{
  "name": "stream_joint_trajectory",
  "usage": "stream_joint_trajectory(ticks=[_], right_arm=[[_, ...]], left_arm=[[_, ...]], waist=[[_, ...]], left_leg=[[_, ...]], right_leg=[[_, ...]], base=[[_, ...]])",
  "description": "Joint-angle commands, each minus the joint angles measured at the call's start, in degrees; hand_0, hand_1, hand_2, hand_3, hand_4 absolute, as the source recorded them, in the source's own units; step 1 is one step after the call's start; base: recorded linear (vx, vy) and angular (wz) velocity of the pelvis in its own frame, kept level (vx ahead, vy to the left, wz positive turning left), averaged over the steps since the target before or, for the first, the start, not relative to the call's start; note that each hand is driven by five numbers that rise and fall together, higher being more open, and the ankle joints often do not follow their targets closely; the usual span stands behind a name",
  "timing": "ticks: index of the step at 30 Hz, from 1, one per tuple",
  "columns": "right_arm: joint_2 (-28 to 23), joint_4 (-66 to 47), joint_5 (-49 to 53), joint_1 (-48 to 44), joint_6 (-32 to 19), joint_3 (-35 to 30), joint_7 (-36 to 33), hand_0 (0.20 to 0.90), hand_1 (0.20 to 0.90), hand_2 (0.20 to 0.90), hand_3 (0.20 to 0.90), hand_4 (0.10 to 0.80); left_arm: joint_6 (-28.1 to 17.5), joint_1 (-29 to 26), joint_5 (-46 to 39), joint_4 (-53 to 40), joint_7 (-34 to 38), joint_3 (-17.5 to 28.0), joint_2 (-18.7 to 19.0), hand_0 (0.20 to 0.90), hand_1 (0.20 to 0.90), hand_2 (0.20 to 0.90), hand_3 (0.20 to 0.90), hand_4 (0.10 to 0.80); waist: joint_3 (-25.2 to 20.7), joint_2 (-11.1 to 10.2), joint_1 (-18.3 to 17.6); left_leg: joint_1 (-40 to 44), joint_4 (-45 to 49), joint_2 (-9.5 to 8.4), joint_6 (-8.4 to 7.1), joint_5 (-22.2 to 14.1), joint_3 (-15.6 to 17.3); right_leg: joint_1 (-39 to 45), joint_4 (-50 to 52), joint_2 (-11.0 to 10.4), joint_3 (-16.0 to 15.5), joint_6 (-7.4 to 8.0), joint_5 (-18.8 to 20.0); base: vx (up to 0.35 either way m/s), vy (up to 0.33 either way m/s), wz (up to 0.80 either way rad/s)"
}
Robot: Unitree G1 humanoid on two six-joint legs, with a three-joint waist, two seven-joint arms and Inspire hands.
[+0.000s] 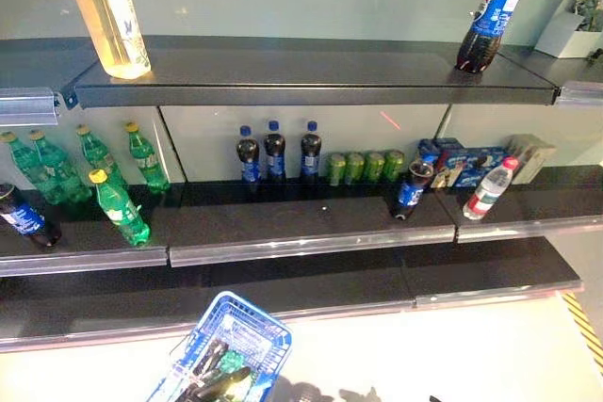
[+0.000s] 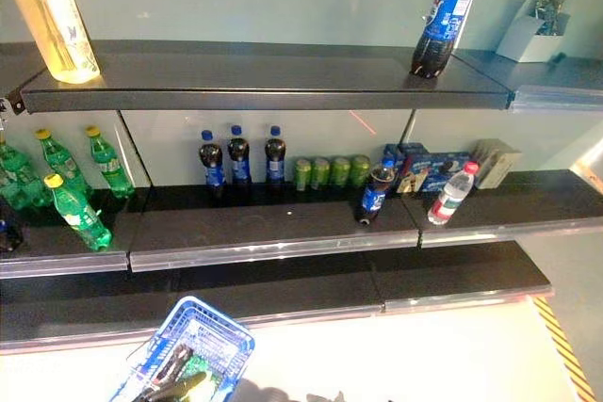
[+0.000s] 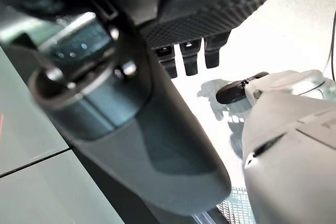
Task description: Pick up the drink and place into the basket.
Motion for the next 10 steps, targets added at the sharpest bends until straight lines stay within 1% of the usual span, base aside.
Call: stream_joint_trajectory(ticks=[1, 10], right_arm=[[-3.4, 1.1, 0.9, -3.6, -1.6, -0.5, 1.4, 0.900, 0.900, 0.900, 0.900, 0.800], [-3.0, 1.0, 0.4, -3.6, -1.9, 0.4, 1.6, 0.900, 0.900, 0.900, 0.900, 0.800]], left_arm=[[-3.1, -0.6, 1.4, -2.2, -5.6, -1.9, 2.7, 0.300, 0.300, 0.300, 0.200, 0.100], [-3.1, -1.1, 0.6, -1.7, -5.7, -1.5, 2.8, 0.300, 0.300, 0.300, 0.200, 0.100]], waist=[[2.5, 2.6, 0.8], [2.5, 2.0, 1.0]], left_leg=[[0.7, 0.3, -5.98, 3.94, -3.9, 0.9], [0.8, 0.3, -5.81, 3.97, -3.9, 0.8]], right_leg=[[4.6, 3.1, 1.3, -0.9, 1.35, -6.1], [4.6, 3.7, 1.3, -1.1, 1.40, -6.4]], base=[[0.000, 0.000, 0.00], [0.004, -0.001, 0.00]])
